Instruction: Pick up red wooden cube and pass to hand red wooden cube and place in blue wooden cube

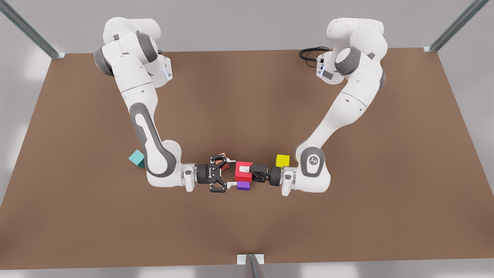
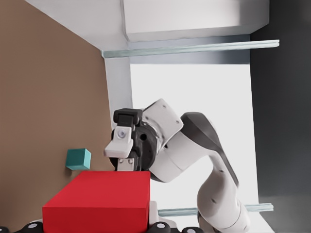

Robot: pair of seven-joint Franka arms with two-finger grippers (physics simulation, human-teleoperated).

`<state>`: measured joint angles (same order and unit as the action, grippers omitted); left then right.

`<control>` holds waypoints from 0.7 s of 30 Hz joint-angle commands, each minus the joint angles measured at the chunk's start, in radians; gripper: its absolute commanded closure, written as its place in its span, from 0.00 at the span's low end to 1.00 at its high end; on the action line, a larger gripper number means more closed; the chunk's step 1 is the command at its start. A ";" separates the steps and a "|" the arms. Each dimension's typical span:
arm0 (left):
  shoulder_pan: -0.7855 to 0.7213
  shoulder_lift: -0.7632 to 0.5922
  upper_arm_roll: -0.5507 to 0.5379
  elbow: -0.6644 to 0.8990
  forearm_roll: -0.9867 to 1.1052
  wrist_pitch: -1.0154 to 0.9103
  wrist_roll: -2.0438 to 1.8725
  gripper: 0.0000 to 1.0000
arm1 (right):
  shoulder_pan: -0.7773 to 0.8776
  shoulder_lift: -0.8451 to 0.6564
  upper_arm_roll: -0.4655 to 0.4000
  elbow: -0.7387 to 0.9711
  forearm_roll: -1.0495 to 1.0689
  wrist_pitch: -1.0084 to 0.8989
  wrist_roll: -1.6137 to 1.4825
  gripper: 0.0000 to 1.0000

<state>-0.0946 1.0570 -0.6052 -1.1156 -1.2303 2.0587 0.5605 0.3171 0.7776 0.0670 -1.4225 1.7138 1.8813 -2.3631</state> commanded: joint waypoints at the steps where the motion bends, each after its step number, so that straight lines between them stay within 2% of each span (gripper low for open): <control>1: 0.000 -0.002 -0.001 0.000 -0.017 -0.011 0.027 0.53 | -0.001 -0.001 0.005 0.000 0.000 -0.001 0.018 0.00; 21: -0.014 0.000 -0.001 0.002 -0.018 -0.006 0.025 0.53 | 0.007 0.002 0.051 0.033 0.015 0.058 0.074 0.01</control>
<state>-0.1088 1.0587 -0.6052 -1.1140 -1.2316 2.0655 0.5498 0.3225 0.7805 0.1194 -1.3918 1.7284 1.9220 -2.3269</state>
